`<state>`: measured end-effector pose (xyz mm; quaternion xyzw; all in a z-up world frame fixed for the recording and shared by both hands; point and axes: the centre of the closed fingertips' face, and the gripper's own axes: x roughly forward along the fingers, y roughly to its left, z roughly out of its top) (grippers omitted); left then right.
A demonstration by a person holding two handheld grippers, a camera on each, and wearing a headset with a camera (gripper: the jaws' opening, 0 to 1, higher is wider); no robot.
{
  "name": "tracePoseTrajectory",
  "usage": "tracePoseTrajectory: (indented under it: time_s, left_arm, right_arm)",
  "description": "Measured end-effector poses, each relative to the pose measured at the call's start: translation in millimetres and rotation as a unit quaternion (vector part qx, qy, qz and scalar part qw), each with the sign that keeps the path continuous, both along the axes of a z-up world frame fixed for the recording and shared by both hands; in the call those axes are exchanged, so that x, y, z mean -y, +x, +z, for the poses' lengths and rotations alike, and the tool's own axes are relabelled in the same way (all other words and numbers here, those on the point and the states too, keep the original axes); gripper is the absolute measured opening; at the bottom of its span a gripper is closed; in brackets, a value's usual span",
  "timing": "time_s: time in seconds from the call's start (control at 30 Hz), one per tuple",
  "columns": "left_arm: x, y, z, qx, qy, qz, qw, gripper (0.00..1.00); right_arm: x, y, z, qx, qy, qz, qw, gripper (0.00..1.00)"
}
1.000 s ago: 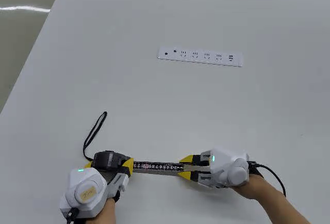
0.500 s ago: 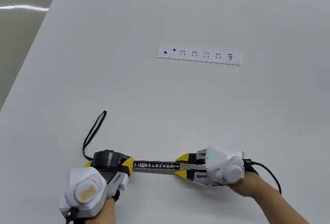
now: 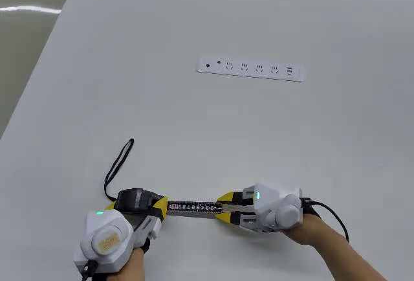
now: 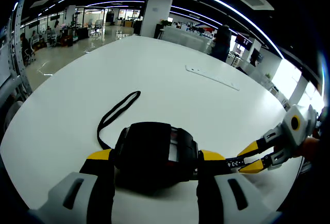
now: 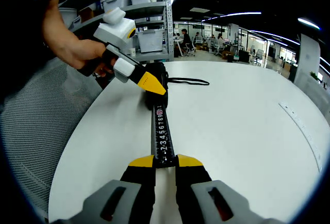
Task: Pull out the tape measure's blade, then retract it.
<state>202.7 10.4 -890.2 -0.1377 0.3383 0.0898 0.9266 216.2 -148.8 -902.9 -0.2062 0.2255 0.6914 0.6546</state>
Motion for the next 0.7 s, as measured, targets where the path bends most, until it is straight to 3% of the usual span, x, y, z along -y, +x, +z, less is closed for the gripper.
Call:
tracePoseTrajectory:
  time_s: [0.7]
  left_arm:
    - [-0.3, -0.5, 1.0, -0.001, -0.006, 0.001, 1.0000, 0.61]
  right_arm:
    - [-12.4, -0.9, 0.5, -0.004, 0.004, 0.006, 1.0000, 0.12]
